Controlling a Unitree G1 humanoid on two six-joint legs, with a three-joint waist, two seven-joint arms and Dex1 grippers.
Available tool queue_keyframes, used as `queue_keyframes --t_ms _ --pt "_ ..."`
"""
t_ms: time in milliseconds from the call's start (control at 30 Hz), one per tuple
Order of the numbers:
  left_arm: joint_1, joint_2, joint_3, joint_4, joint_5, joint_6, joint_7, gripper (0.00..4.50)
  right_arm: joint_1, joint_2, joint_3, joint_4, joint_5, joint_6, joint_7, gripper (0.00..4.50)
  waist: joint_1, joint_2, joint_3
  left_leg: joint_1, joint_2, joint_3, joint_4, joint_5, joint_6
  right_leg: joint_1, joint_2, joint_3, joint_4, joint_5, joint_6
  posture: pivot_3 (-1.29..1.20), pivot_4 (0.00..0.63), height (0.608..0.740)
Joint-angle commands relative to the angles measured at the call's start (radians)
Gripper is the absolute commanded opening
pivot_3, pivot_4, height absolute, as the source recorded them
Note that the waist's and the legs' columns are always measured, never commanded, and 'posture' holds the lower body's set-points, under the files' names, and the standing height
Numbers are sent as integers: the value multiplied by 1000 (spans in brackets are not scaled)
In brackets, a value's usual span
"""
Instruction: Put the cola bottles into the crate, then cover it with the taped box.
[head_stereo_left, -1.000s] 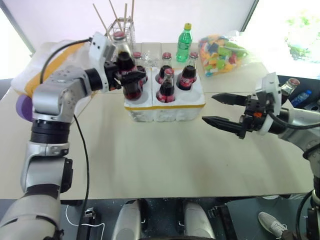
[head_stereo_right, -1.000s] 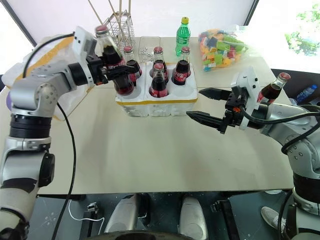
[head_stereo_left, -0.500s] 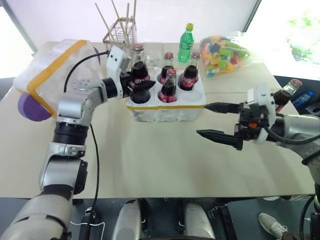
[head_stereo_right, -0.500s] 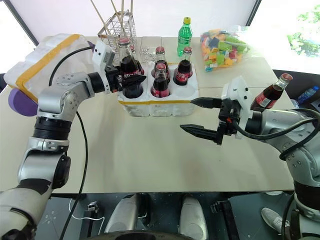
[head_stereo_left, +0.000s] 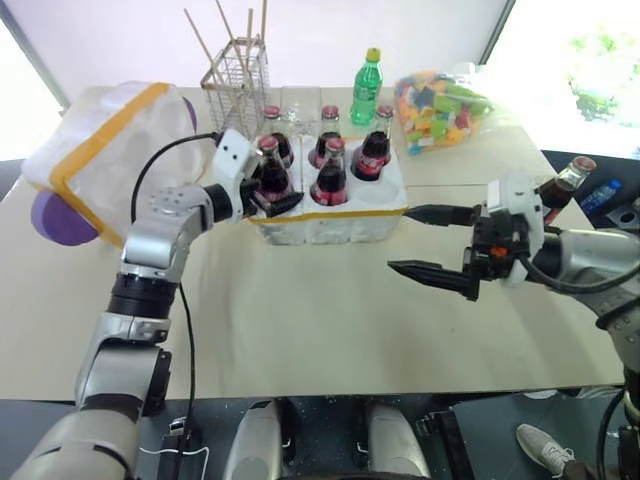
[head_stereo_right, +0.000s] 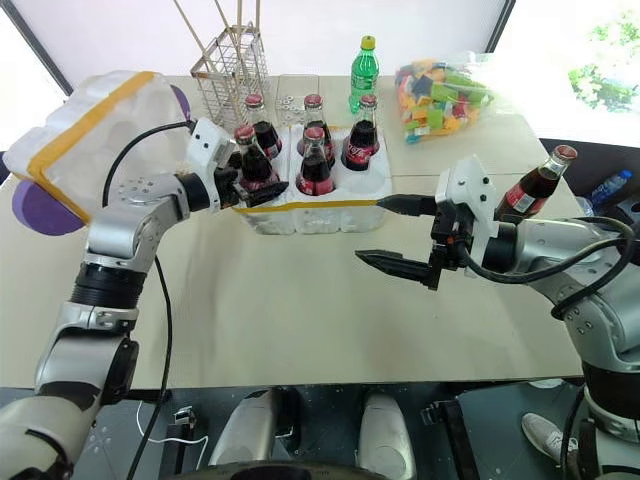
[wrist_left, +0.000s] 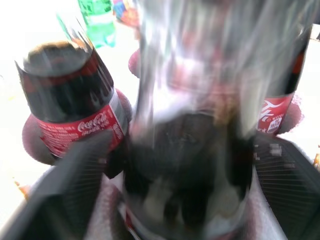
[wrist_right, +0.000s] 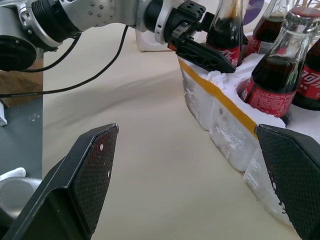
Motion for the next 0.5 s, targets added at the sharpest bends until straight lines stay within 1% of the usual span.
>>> queue_keyframes --t_ms 33,200,300,400,500 --pt "22 20 46 -29 -16 35 8 4431 -15 9 -1 -9 -2 -22 -2 4500 -1 0 0 0 0 0 0 0 0 0 0 0 0 0 0 0 150 736" --pt "63 108 177 -194 -144 151 -35 4431 -5 10 2 4 -17 -39 5 4500 -2 0 0 -1 1 0 0 0 0 -1 0 0 1 0 0 0 150 736" --pt "115 214 285 -350 -276 278 -88 4431 1 6 -6 11 -17 -45 14 4500 0 0 0 -1 2 0 0 0 0 -1 0 0 0 0 0 0 150 736" --pt "161 302 362 -442 -359 348 -118 4431 3 2 -10 12 -16 -48 24 4500 3 0 0 -1 2 0 0 0 0 -1 0 0 0 0 0 0 150 736" --pt "262 433 480 -534 -431 416 -180 4431 -10 2 -16 18 -6 -49 35 4500 0 0 0 -1 2 -1 0 0 -1 0 -1 0 0 0 0 0 150 736"
